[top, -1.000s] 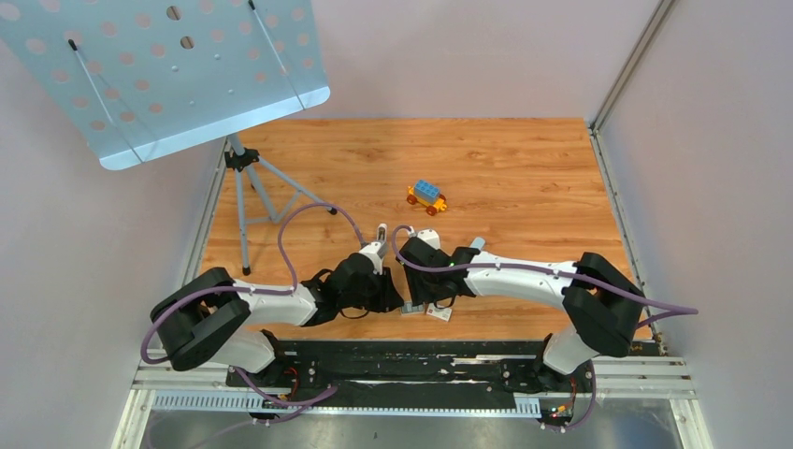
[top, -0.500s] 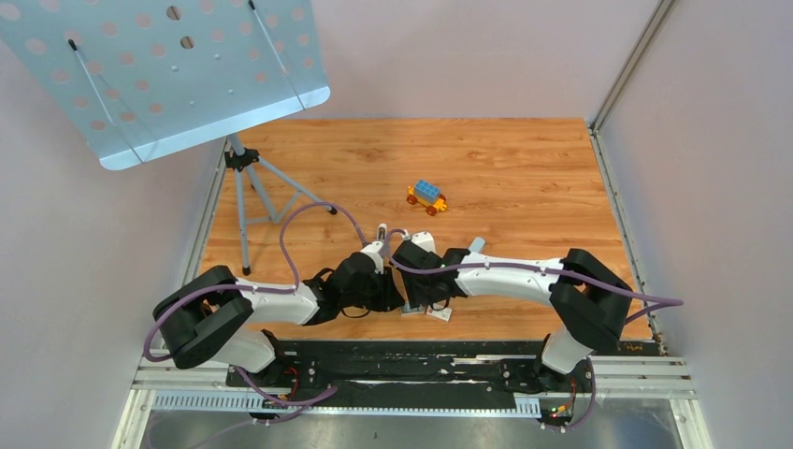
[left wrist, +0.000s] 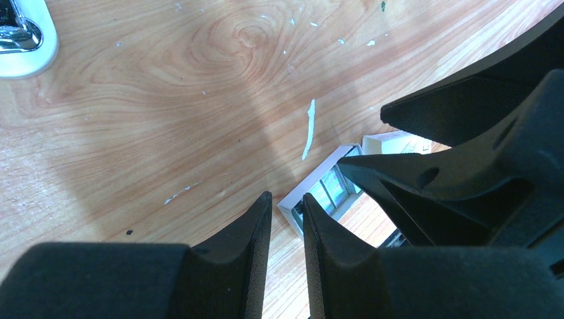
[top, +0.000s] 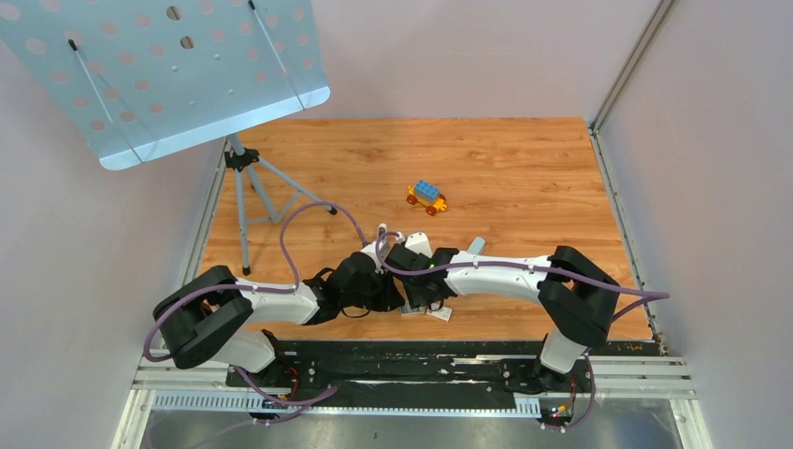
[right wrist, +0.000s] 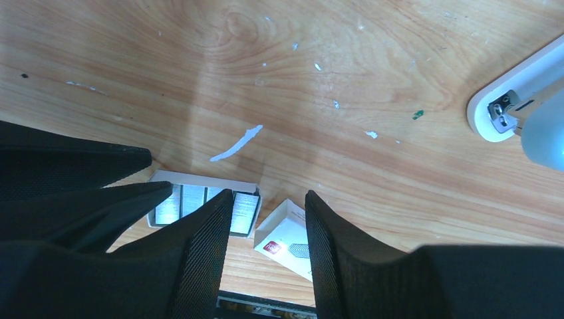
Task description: Load the staples into the stapler
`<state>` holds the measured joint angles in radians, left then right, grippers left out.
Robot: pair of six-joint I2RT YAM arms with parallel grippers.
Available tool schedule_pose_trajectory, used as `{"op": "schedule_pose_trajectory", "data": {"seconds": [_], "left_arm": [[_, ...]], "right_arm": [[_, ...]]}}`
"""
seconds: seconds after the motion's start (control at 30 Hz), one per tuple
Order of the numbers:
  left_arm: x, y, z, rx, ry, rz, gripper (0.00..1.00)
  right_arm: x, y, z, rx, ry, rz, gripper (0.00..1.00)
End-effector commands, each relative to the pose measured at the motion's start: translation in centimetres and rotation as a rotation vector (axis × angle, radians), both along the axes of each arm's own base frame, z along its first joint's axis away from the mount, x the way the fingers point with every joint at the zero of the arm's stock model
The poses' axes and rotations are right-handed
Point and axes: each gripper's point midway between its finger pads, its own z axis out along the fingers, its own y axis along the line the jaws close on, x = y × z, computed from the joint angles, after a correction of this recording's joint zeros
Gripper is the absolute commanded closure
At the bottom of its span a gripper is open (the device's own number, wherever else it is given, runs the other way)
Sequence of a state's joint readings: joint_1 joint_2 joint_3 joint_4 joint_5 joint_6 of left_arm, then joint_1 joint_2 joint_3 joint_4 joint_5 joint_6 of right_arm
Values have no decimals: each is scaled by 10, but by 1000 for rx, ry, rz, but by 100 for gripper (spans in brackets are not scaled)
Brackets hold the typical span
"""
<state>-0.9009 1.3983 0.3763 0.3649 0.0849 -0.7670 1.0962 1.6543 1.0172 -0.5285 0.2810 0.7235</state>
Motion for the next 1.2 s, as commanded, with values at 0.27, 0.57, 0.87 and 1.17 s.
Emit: {"op": "schedule_pose_trajectory", "data": {"seconds": [0.27,0.57,0.87,1.17], "left_arm": [[-3,8,-11,59,12,4,75],[-3,11,-12,67,13,11,75],[-3,12,-11,64,9,17,75],[-3,14,-10,60,6,27,74]], "right_arm": [[-3,-4,-4,-84,-9,5,52],[-2,-10,4,-117,-34,-4,53],[-1,-16,12,-126,-51,-19,55],[-1,-24,32,-93,-83,-50,60]]}}
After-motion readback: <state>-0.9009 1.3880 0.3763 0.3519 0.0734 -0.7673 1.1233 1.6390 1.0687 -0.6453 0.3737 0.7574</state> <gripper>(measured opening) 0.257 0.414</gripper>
